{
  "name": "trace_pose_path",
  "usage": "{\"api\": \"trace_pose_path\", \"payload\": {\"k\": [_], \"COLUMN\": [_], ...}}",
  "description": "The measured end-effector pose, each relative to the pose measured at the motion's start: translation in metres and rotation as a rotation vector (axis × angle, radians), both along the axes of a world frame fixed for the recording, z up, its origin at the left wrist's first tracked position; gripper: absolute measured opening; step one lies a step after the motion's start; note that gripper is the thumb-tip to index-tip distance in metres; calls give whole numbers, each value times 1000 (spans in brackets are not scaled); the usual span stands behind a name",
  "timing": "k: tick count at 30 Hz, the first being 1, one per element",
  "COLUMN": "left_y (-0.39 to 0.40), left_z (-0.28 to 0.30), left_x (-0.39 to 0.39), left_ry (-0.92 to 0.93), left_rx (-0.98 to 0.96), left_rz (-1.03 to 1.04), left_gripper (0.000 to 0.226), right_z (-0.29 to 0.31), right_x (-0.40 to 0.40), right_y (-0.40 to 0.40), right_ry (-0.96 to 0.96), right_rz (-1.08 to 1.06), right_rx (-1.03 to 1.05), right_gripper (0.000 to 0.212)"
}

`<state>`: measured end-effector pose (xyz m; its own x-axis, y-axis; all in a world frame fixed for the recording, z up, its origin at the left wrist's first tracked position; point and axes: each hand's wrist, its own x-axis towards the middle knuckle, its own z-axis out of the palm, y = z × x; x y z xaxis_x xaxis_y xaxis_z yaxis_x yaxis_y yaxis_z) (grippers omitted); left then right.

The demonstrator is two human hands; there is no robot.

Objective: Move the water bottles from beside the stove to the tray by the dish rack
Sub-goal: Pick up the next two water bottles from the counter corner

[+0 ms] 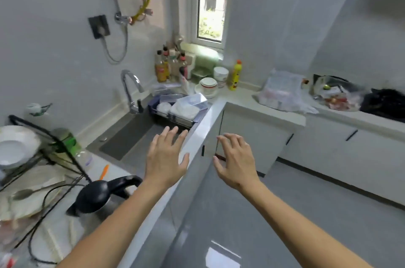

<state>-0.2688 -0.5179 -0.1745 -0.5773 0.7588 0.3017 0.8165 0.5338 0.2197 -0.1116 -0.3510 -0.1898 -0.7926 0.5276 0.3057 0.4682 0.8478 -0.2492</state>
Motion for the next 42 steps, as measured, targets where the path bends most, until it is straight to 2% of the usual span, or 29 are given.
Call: {"api": "trace_pose_path", "payload": {"k": [5, 11, 17, 24, 26, 33, 37, 42], "left_y": [167, 329, 482, 675, 719, 864, 936, 1029], "left_z": [-10, -4, -7, -21, -19, -11, -24, -37], "left_x": [75, 170, 229, 285, 302, 394, 464, 550], "left_ry": [-10, 26, 47, 16, -27, -7, -36, -7], "left_rx": [-30, -59, -45, -64, -58, -27, -31, -81], "left_rz": [-229, -439, -643, -863, -929, -1141, -1223, -1266], "left_gripper": [70, 72, 70, 68, 68, 68, 67, 66], "right_z": [-9, -7, -11, -26, -24, -18, -35, -52], "right_x": [118, 235, 308, 367, 384, 460, 515, 594], "right_y": [128, 249, 351, 490, 521, 605, 655, 738], "right_ry": [-33, -34, -24, -61, -33, -9, 2, 17], "right_rz": [-261, -514, -697, -906, -971, -1161, -1209, -1217], "right_rx": [-29, -44, -42, -71, -88, -126, -169, -198], "right_gripper": [65, 68, 61, 64, 65, 60, 57, 64]}}
